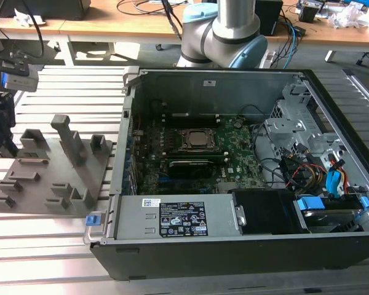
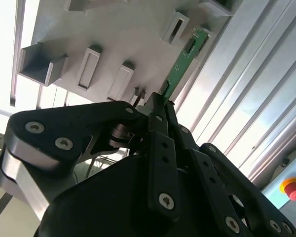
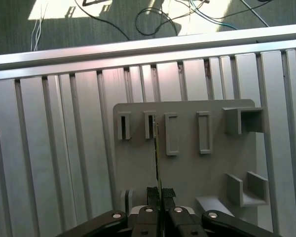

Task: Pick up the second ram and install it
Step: 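Pick up the second ram and move it above second insertion slot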

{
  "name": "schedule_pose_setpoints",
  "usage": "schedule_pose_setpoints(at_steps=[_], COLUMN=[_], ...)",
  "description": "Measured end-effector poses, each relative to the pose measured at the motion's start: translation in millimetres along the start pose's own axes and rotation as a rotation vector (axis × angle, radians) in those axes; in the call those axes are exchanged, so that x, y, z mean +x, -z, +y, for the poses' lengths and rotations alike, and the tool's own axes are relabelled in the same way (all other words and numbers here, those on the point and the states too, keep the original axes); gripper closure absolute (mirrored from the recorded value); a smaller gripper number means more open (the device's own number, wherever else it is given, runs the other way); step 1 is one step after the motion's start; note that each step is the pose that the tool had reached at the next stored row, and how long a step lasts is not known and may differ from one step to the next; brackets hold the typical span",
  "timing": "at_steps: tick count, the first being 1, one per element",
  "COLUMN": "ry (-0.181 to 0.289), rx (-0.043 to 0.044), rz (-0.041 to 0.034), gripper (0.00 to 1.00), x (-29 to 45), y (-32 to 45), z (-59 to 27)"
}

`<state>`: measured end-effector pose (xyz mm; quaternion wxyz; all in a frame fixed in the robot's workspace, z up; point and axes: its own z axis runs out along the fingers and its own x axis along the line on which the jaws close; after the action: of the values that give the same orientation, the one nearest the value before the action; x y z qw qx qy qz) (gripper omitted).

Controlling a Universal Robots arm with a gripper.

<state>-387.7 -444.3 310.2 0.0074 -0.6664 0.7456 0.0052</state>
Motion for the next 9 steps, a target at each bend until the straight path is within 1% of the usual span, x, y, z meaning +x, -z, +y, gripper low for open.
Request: schedule_pose_setpoints(at_steps=[4,6,9], ry=[0.000,0.000,0.000], rx=[0.0000,0.0000,-0.0001], rz=[0.0000,0.0000,0.0000], gripper=[0.86,0.86,0.86], x=[-0.2,-0.3,-0.4], y=[11.1,14.4,23.7], z=[0.0,0.0,0.0])
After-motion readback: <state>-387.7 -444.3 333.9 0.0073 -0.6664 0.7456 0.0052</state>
